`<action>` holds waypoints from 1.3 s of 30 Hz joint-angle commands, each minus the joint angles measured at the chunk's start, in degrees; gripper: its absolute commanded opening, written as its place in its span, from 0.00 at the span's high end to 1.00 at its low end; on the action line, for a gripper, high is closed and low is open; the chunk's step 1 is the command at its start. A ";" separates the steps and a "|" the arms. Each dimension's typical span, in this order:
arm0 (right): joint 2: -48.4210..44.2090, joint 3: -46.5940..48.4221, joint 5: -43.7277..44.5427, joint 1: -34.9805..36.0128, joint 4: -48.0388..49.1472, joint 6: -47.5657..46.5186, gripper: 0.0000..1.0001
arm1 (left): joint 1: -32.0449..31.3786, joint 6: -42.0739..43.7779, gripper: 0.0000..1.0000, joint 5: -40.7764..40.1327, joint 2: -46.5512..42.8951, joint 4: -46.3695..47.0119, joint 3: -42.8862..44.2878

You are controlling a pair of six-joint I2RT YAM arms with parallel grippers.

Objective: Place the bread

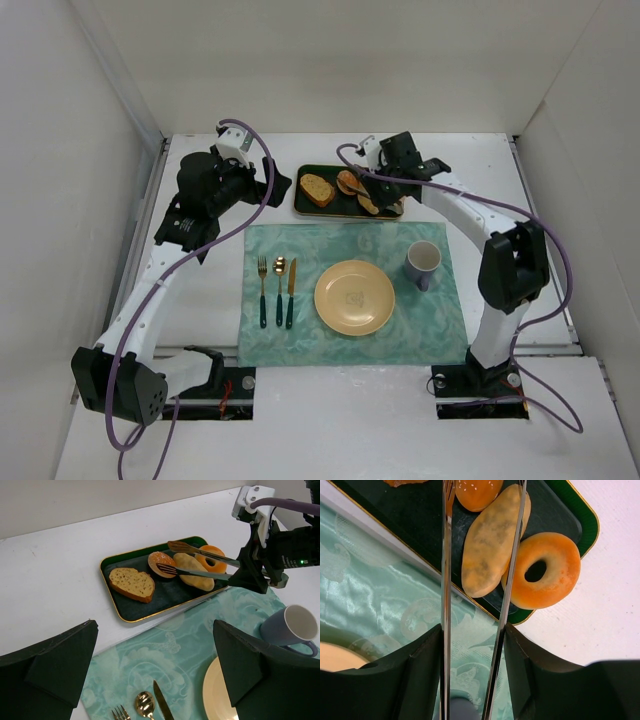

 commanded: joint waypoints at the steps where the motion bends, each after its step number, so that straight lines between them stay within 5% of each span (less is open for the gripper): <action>1: 0.09 2.36 1.87 0.72 1.94 0.35 0.46 | -0.16 0.87 0.00 0.16 -1.90 2.39 0.19; 16: 3.25 4.29 -1.03 1.77 -1.05 0.35 0.51 | -0.16 0.87 0.00 0.16 -2.43 2.39 0.19; 24: -3.07 1.05 -1.55 1.77 1.41 0.35 0.65 | -0.16 0.87 0.00 -0.90 -1.90 2.39 0.19; 32: -12.91 -2.74 -2.08 1.77 1.94 0.35 0.66 | -0.16 1.39 0.00 -1.42 -1.90 2.39 0.19; 39: -24.42 -9.14 -14.90 1.77 -5.78 -5.79 0.66 | -0.16 1.39 0.00 -1.42 -1.90 2.39 0.19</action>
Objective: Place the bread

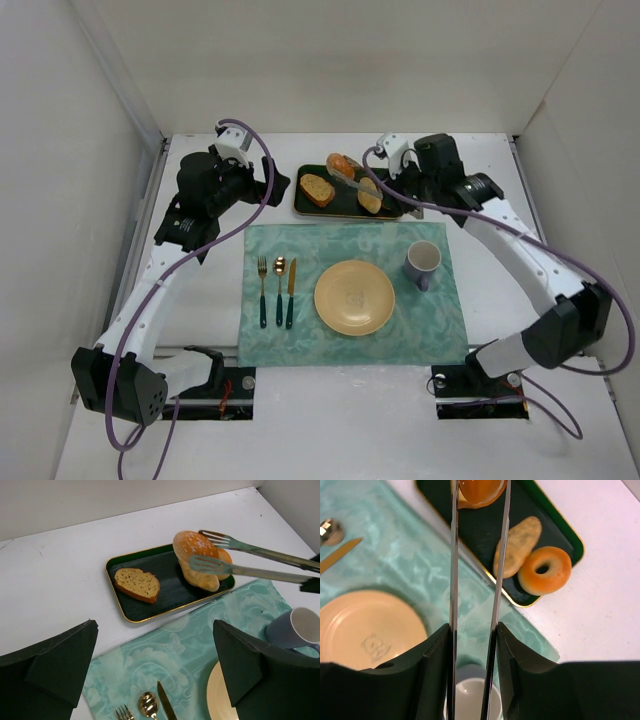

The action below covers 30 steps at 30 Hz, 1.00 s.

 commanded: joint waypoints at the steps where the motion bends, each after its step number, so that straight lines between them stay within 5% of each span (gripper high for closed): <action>1: -6.85 -3.03 -8.70 0.44 -4.41 -6.54 0.66 | -0.16 0.87 0.00 -0.11 -1.86 2.39 0.19; 7: -18.02 -12.87 -17.14 0.44 -13.99 -21.13 0.66 | -0.16 0.87 0.00 -0.11 -1.86 2.39 0.19; 15: -28.75 -26.05 -17.68 0.44 -16.90 -37.04 0.68 | -0.16 0.87 0.00 -0.11 -1.33 2.39 0.19; 26: -29.81 -33.36 -19.43 0.44 -17.43 -43.47 0.68 | -0.16 0.87 0.00 -0.11 -1.33 2.39 0.19; 30: -29.81 -33.36 -18.91 0.44 -18.66 -43.48 0.60 | -0.16 0.87 0.00 -0.11 -1.33 2.39 0.19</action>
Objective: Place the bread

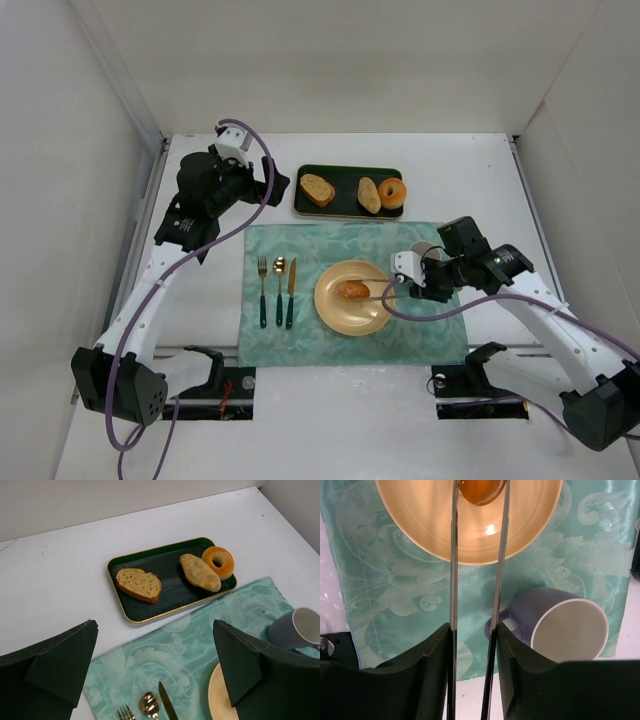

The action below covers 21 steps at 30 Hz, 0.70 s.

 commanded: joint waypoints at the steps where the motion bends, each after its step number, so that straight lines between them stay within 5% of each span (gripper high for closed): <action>1: -1.18 0.32 -2.10 0.35 -0.13 -2.06 0.57 | -0.16 0.56 0.00 0.19 -1.36 2.39 0.19; 9: -1.18 -0.21 -1.04 0.35 -0.66 -2.58 0.43 | -0.16 0.56 0.00 0.19 -1.36 2.39 0.19; 21: -2.94 2.51 -1.04 0.35 -0.13 -1.72 0.43 | -0.16 0.56 0.00 0.19 -1.36 2.39 0.19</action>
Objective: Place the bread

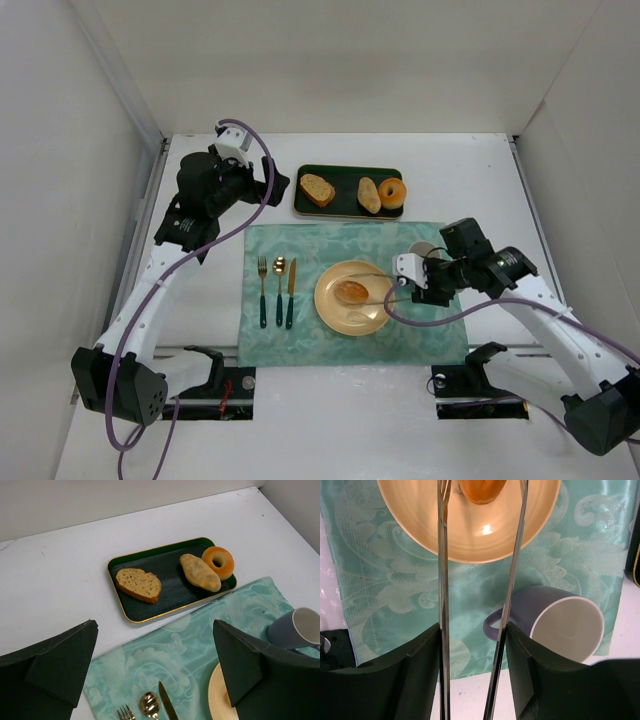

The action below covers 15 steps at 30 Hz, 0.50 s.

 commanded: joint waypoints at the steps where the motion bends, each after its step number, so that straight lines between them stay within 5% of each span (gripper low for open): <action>1: -1.74 4.13 -1.28 0.35 0.37 -0.31 0.43 | -0.16 0.56 0.00 0.22 -1.36 2.39 0.21; 9: -3.41 10.74 -5.50 -3.95 4.41 9.41 0.45 | -0.16 0.56 0.00 0.22 -1.36 2.39 0.21; 15: -3.41 9.60 -0.33 -10.10 19.25 20.86 0.45 | -0.16 0.56 0.00 0.22 -1.88 2.39 0.21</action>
